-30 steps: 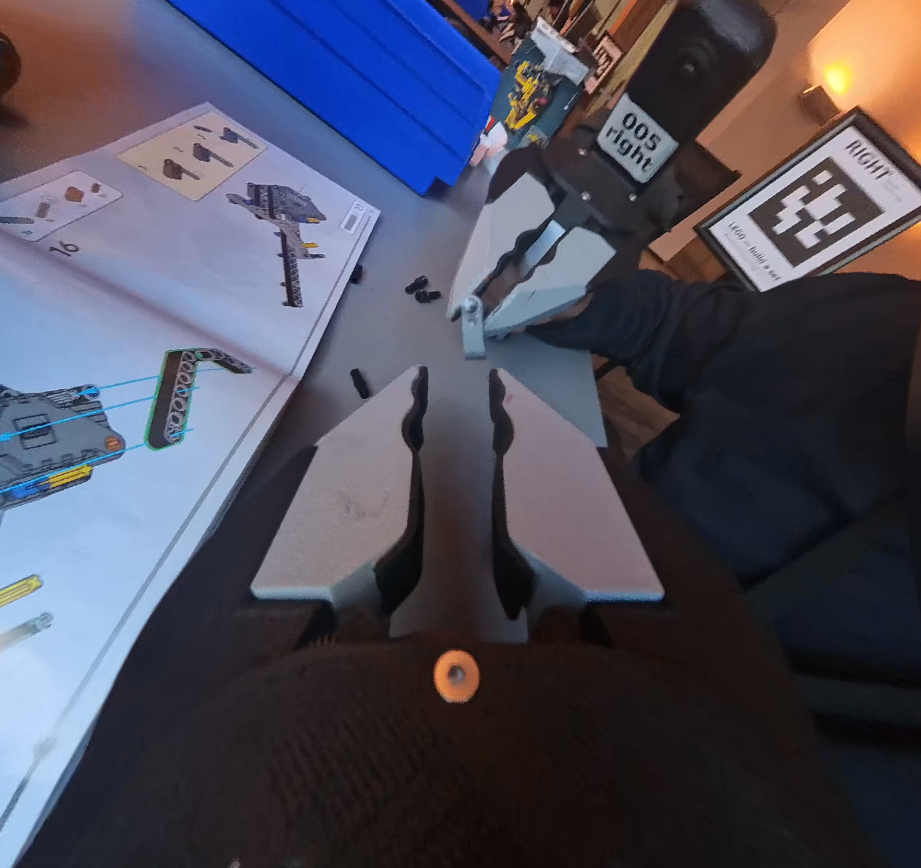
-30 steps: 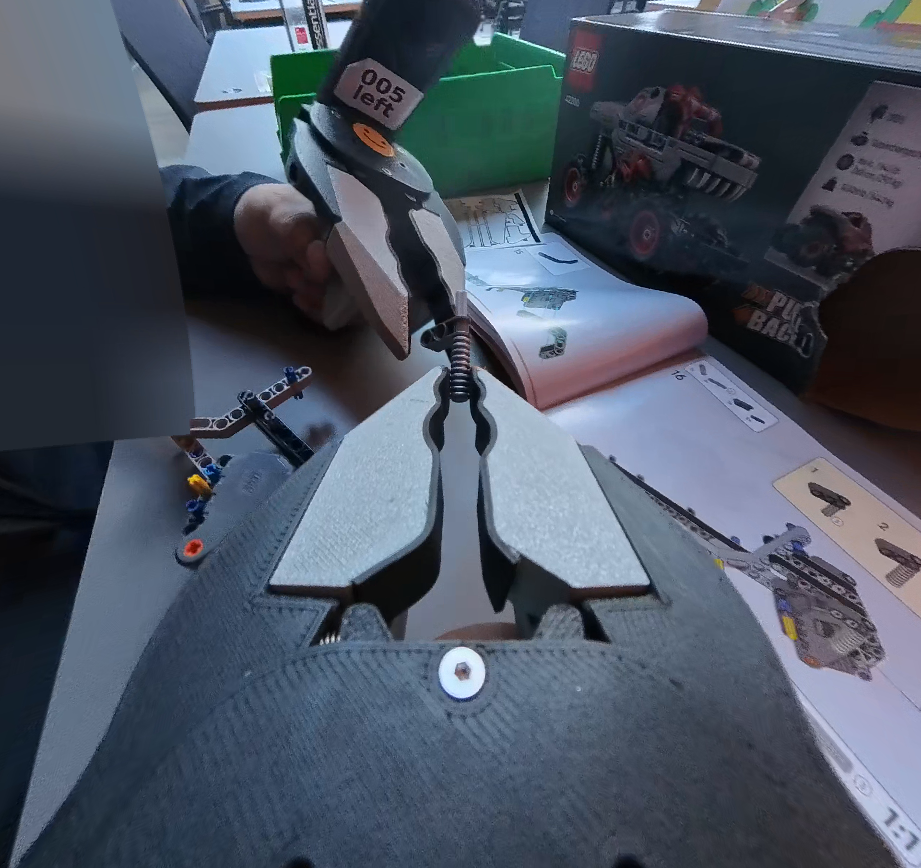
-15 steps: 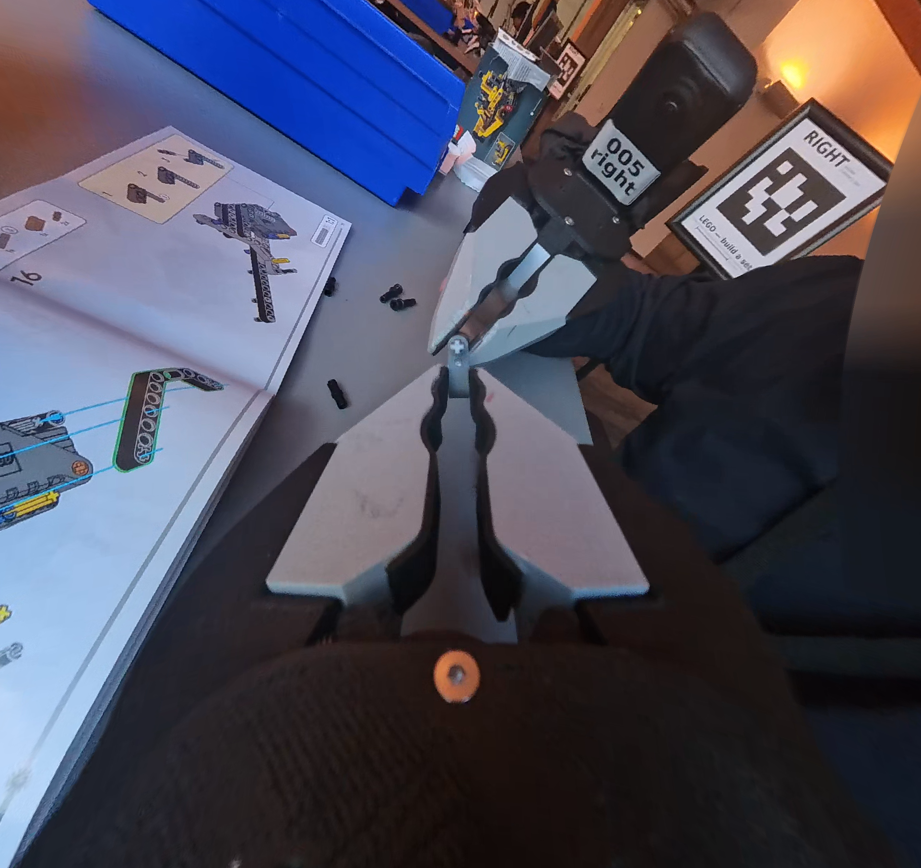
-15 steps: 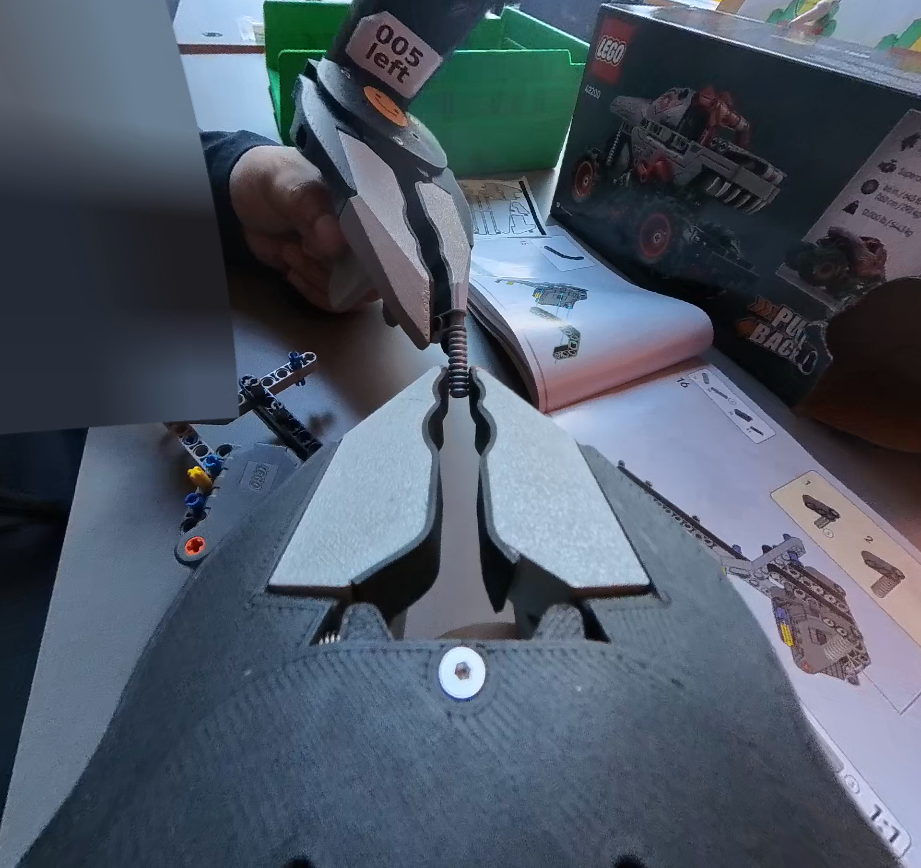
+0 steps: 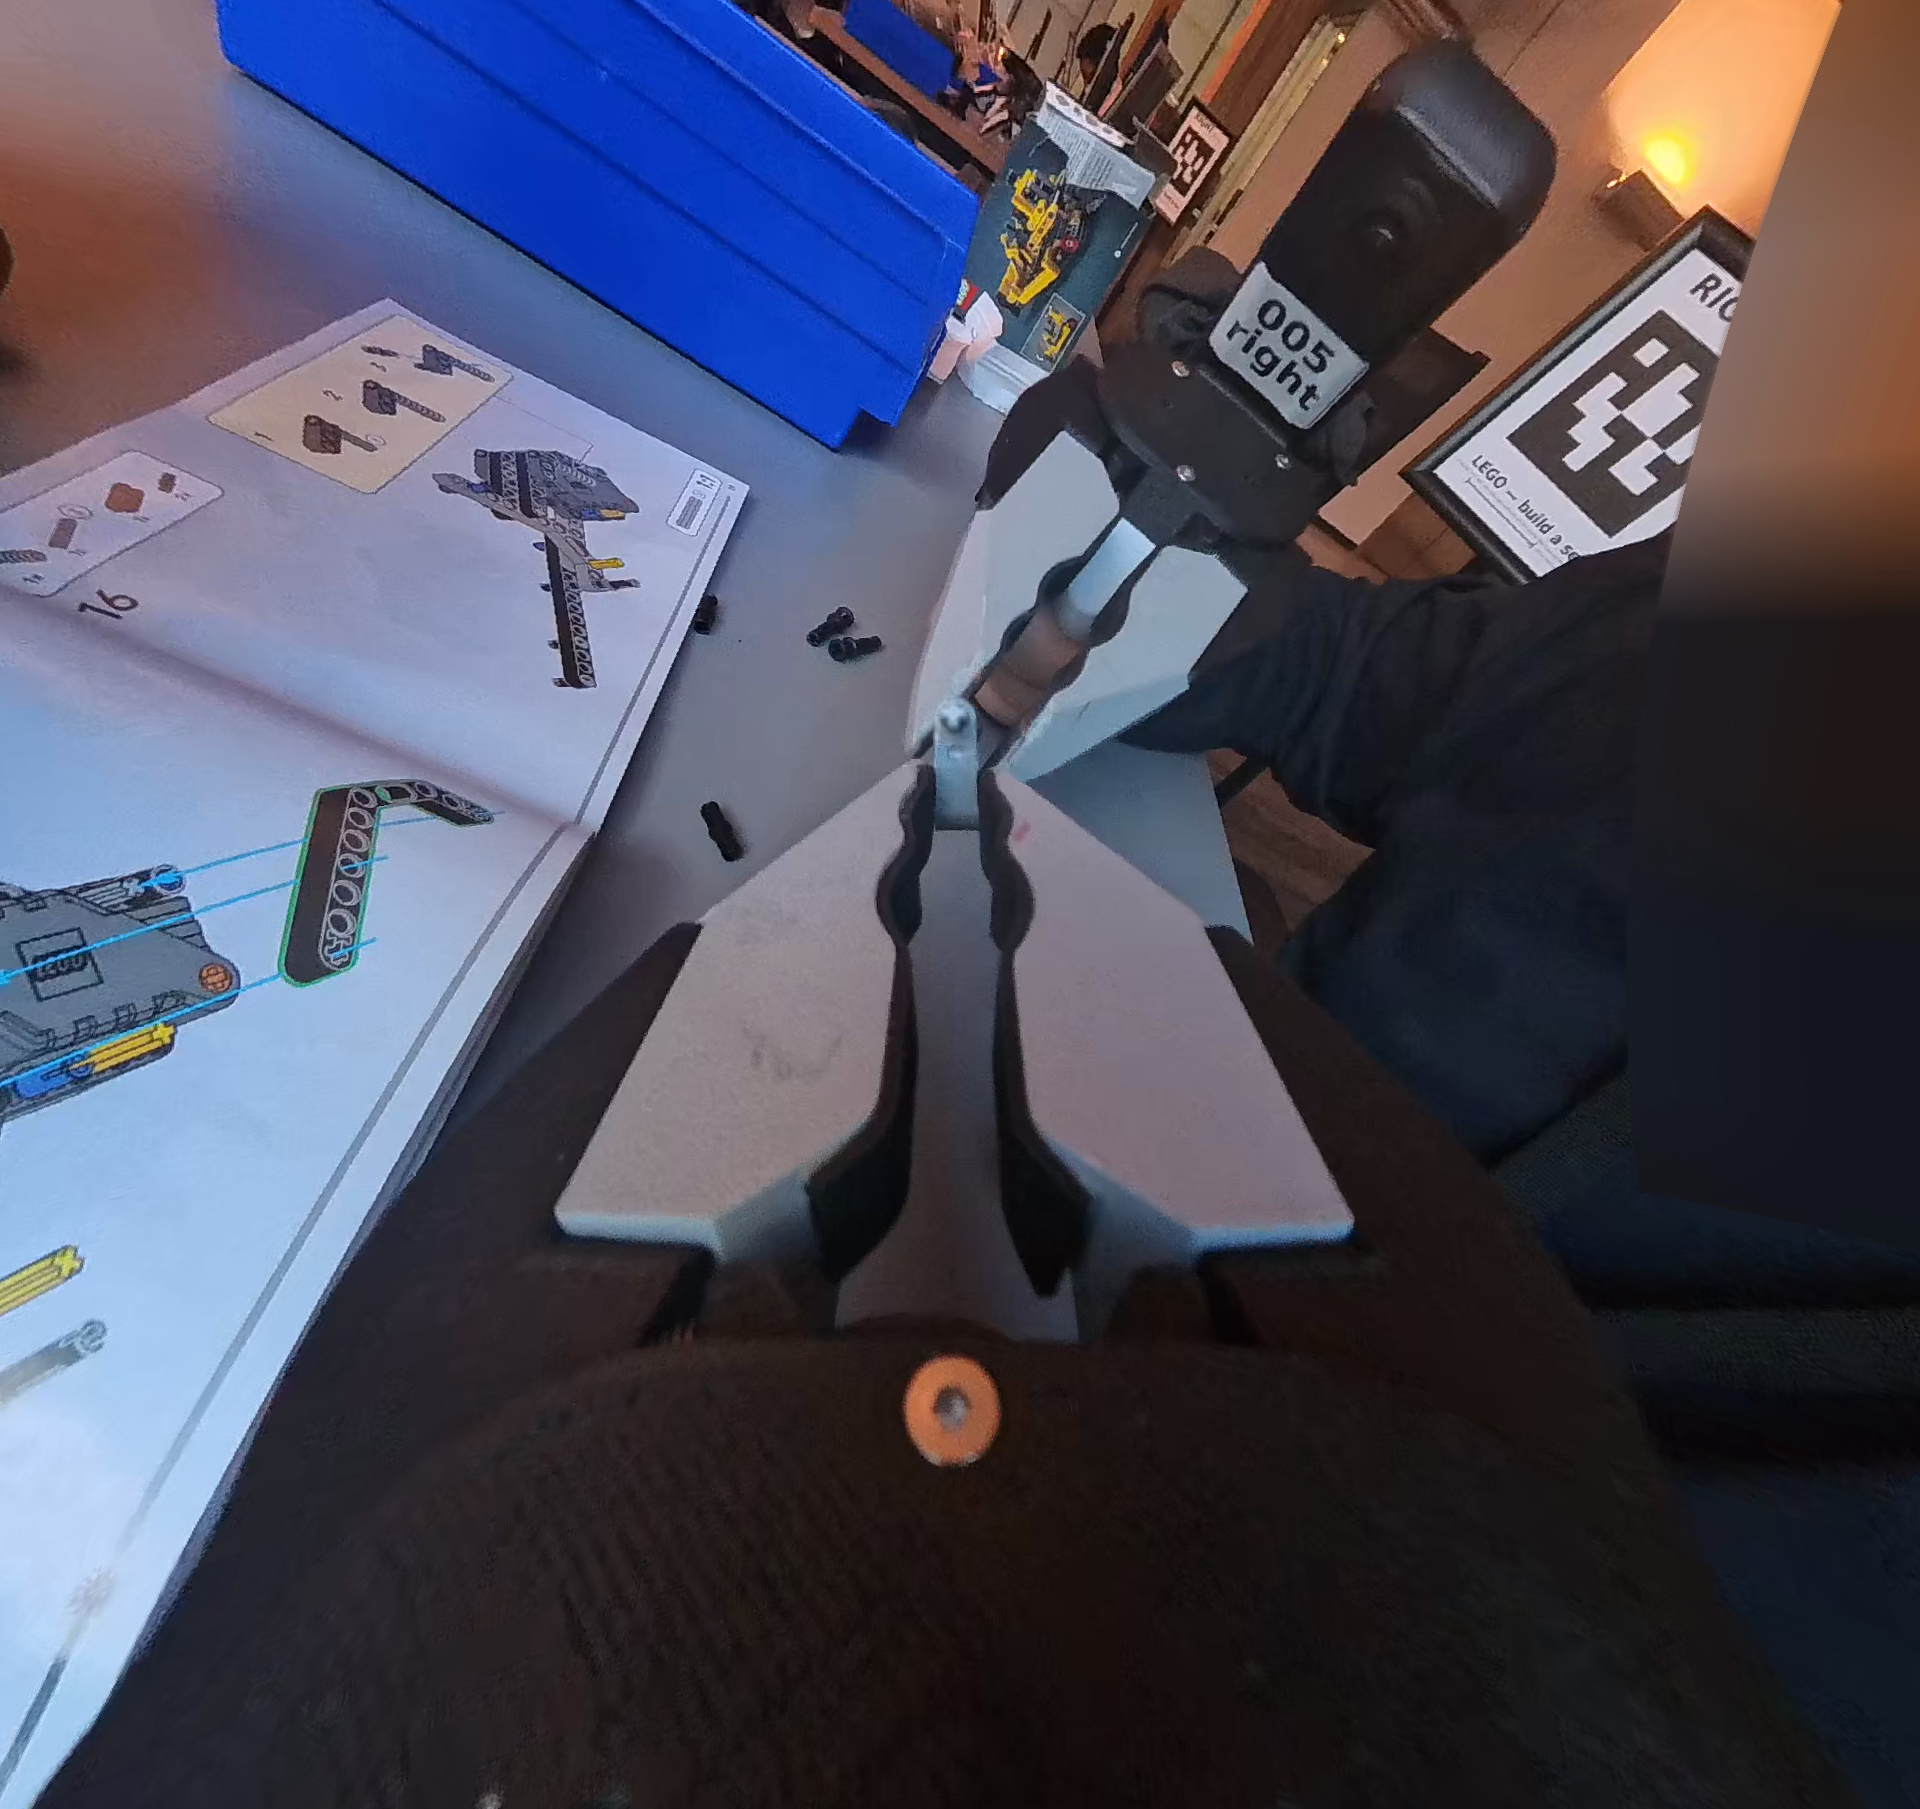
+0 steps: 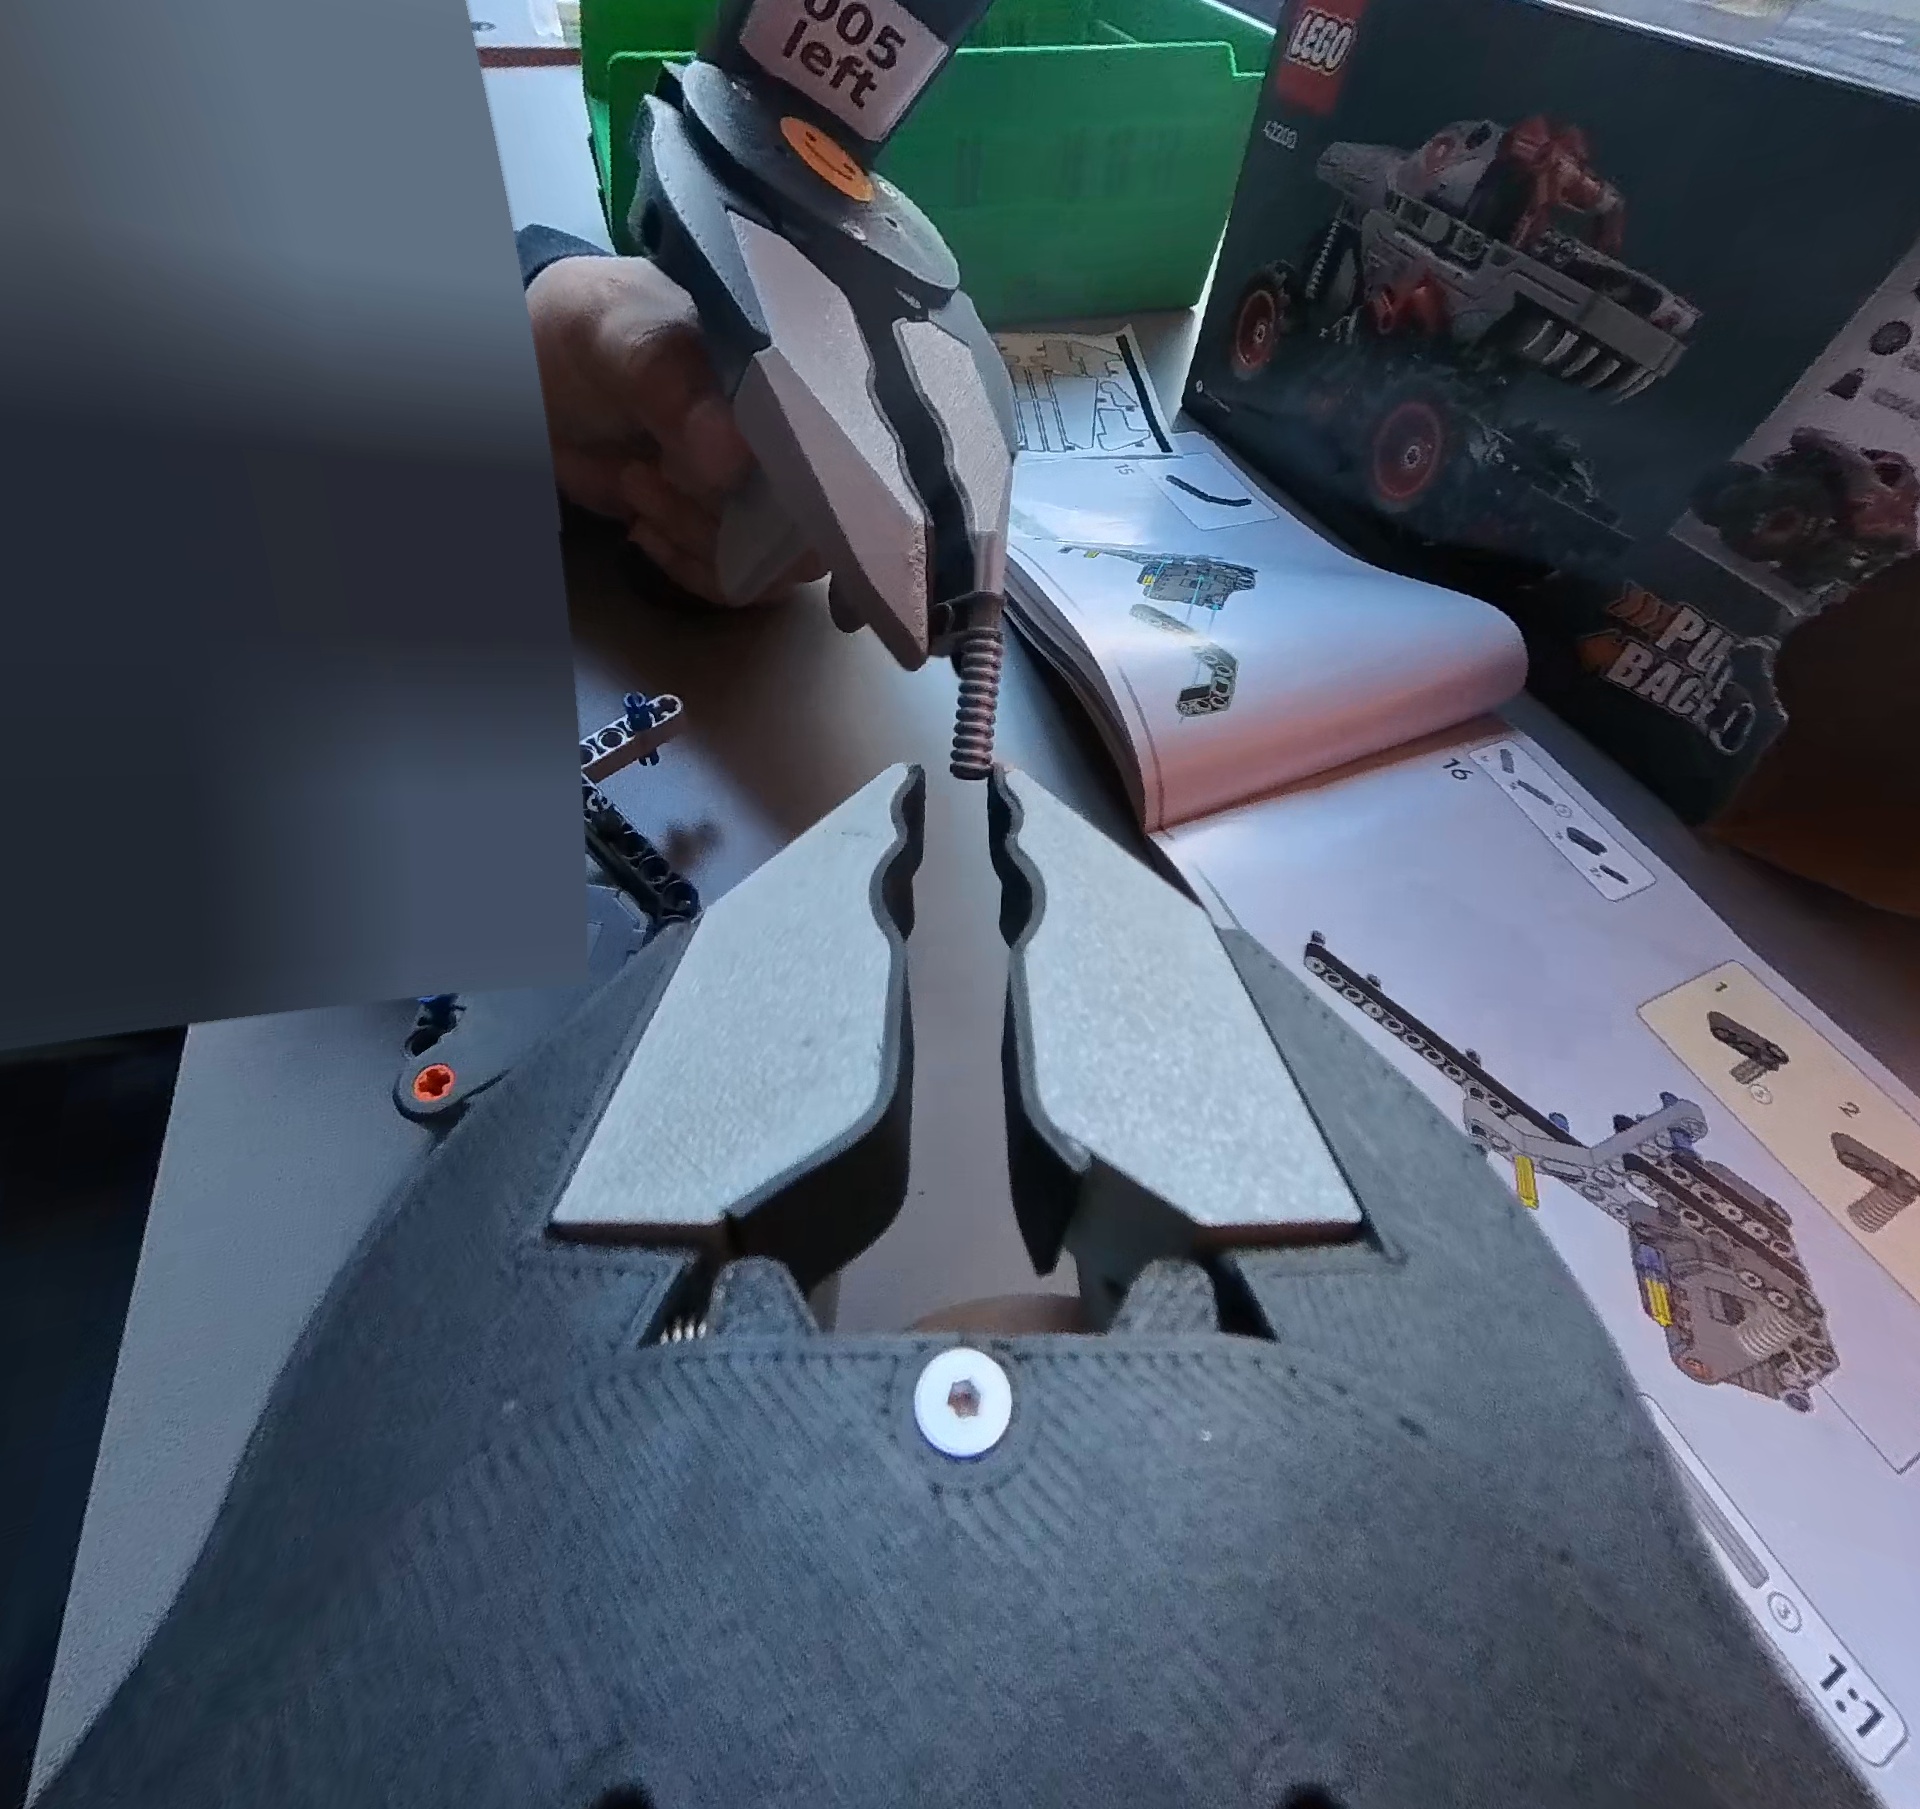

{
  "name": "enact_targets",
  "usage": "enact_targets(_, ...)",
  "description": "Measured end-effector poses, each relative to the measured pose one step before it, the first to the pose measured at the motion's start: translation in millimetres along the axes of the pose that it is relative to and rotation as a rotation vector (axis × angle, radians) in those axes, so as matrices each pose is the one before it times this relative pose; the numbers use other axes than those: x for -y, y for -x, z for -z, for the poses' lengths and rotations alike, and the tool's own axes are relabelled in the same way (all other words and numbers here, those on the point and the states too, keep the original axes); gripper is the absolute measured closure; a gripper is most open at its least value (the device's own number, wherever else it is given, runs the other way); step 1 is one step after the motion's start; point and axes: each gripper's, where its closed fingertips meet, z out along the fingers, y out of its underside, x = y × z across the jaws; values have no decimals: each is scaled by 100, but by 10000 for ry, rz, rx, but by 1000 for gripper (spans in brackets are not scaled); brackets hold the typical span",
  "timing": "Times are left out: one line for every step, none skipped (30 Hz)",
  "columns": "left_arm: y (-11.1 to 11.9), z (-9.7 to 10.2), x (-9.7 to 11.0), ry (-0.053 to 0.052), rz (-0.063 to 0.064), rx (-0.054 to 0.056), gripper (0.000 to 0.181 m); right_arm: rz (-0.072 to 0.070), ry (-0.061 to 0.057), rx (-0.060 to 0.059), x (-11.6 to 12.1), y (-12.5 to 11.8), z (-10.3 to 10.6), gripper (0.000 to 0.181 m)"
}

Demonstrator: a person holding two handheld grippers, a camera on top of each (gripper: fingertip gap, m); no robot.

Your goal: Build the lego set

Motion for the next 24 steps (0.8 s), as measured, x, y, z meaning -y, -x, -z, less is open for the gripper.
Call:
enact_targets(4,35,46,-21,-11,6,175,25,28,24,-40,60,-30,171)
enact_targets(32,18,20,-13,4,16,175,11,17,-8,-21,7,-23,171)
enact_targets(71,25,6,-2,-2,40,175,-5,18,-14,-29,-28,-8,170)
enact_targets(94,31,27,-15,-12,57,175,-21,12,-17,-13,-52,-6,169)
enact_targets(49,46,43,-18,-16,33,175,-25,-7,12,-6,-13,6,169)
enact_targets(43,36,42,-14,-14,27,175,-25,-14,13,17,-22,20,170)
enact_targets(72,50,56,-31,-19,48,175,-19,7,-34,-24,-93,9,170)
enact_targets(42,45,89,-40,-35,39,175,3,27,-87,-50,-173,21,170)
enact_targets(15,43,63,-28,-36,18,175,17,20,-115,-48,-229,36,170)
enact_targets(64,48,70,-30,-36,62,175,15,1,-97,-23,-199,53,170)
enact_targets(100,39,71,-31,-47,85,175,3,-13,-70,-1,-173,58,169)
enact_targets(113,26,51,-7,-65,106,175,-8,-11,-70,0,-167,49,169)
enact_targets(153,27,15,6,-118,150,175,-12,-5,-75,-15,-192,41,169)
enact_targets(196,4,-24,43,-159,210,175,-21,-4,-130,-17,-263,42,169)
enact_targets(205,-30,-74,78,-213,236,175,-25,-25,-106,27,-238,43,169)
enact_targets(182,-51,-142,123,-284,247,175,-37,-43,-51,44,-150,56,169)
enact_targets(200,-81,-182,158,-352,308,175,-33,-64,-37,79,-125,54,169)
enact_targets(129,-110,-234,194,-417,291,175,-15,-100,-31,133,-78,59,168)
enact_targets(22,-140,-271,231,-462,258,175,-10,-106,33,148,26,45,168)
enact_targets(19,-140,-188,181,-478,302,175,-36,-98,69,151,104,12,168)
enact_targets(27,-114,-137,158,-495,323,175,-64,-162,111,246,174,23,168)
enact_targets(52,-87,-98,155,-562,365,175,-121,-214,207,328,330,4,168)
enact_targets(174,-33,-23,111,-674,483,175,-207,-179,319,296,474,-40,169)
enact_targets(261,-8,13,113,-753,574,175,-295,-89,261,179,364,-102,169)
